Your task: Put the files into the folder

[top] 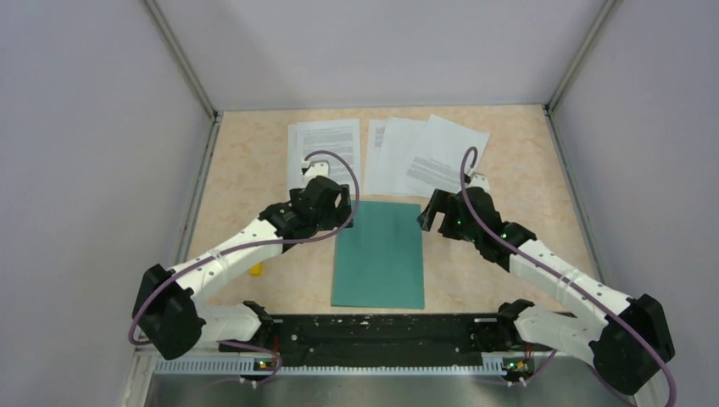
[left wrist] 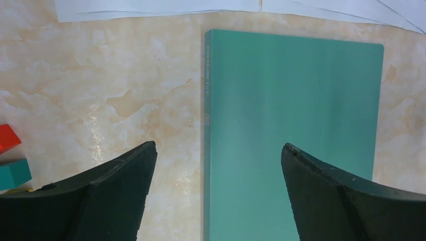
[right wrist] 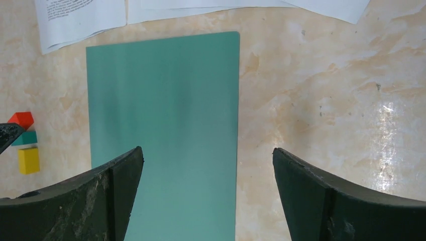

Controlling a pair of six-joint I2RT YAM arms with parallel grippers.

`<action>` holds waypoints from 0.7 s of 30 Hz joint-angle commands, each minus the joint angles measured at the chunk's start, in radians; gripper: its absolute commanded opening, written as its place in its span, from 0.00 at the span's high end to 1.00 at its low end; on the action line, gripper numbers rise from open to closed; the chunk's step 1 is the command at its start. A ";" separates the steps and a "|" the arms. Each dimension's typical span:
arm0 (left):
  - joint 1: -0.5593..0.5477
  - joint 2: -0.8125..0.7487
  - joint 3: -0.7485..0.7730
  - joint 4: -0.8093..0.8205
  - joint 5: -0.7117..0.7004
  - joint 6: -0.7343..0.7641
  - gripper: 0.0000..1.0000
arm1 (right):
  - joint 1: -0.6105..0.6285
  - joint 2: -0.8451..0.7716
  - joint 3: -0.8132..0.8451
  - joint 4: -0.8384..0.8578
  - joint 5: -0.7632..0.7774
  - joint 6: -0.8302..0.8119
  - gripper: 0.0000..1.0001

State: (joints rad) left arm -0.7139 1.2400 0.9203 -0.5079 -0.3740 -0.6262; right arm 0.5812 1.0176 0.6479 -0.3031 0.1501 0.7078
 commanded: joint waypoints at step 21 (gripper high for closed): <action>0.001 0.184 0.045 0.031 0.207 0.034 0.05 | -0.009 0.017 -0.059 0.006 -0.086 0.023 0.01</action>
State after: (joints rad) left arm -0.7139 1.3960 0.9222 -0.4744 -0.2050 -0.5991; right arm 0.5808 1.0561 0.6079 -0.3035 0.0971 0.7116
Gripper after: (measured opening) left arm 0.959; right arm 0.986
